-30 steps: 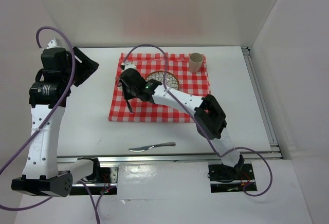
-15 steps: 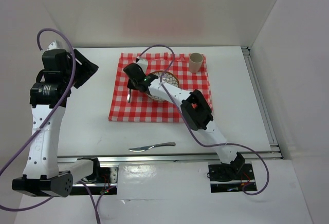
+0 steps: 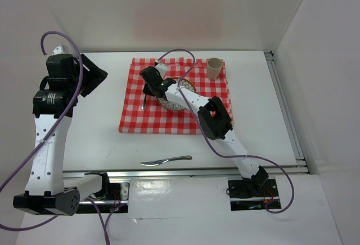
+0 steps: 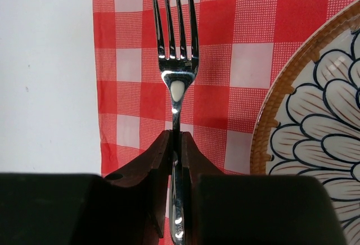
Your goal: Set the dinner table for one person
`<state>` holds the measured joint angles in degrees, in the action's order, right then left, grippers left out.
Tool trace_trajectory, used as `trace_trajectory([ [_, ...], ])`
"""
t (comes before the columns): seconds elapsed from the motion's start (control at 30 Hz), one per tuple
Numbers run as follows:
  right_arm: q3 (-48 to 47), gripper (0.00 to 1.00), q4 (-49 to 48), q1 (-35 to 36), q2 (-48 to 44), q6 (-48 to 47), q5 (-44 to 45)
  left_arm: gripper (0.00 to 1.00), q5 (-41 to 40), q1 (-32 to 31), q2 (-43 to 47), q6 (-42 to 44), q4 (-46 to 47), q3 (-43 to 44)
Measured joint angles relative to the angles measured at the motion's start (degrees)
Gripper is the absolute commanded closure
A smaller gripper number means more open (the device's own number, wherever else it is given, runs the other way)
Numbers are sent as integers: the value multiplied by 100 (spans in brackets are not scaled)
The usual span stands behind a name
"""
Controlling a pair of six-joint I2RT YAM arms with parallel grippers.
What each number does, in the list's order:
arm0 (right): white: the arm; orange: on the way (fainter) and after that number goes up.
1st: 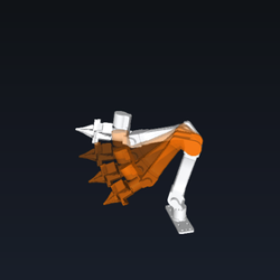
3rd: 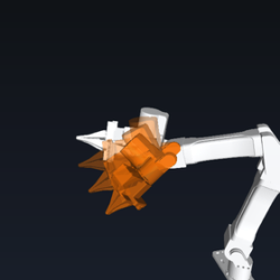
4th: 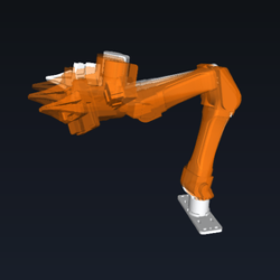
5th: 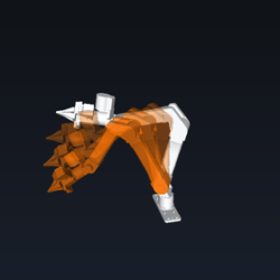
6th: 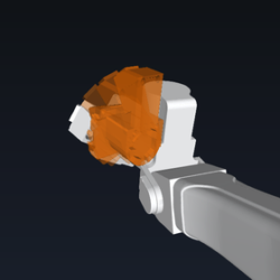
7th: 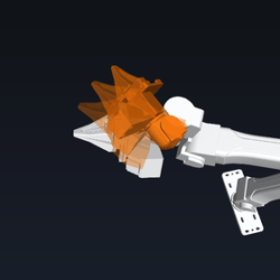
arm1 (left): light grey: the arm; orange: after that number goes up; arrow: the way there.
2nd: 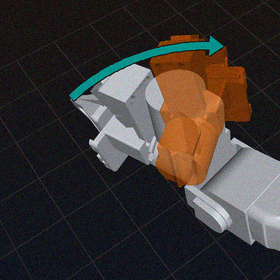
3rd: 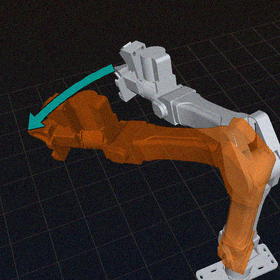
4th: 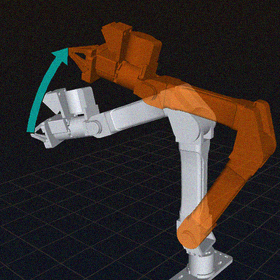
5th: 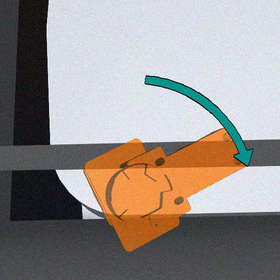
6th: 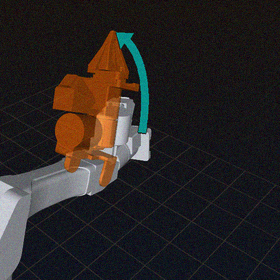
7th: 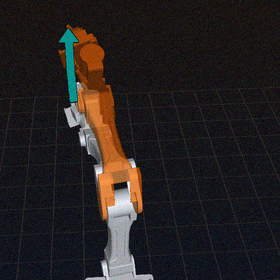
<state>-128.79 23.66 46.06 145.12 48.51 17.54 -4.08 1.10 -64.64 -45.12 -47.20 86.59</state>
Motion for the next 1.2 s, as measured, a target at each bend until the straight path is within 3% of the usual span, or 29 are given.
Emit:
trace_trajectory([
  [0.3,0,99,-2,-33,37,-35,-330,27,-13,0,0,0,-2,0],
  [0.63,0,53,7,-33,299,-164,-546,20,-11,0,0,39,-9,0],
  [0.93,173,52,-22,-33,28,-417,-623,20,35,0,0,146,-39,0],
  [1.2,1370,52,-332,-2,-1731,-1353,-1484,20,72,37,-326,496,-299,262],
])
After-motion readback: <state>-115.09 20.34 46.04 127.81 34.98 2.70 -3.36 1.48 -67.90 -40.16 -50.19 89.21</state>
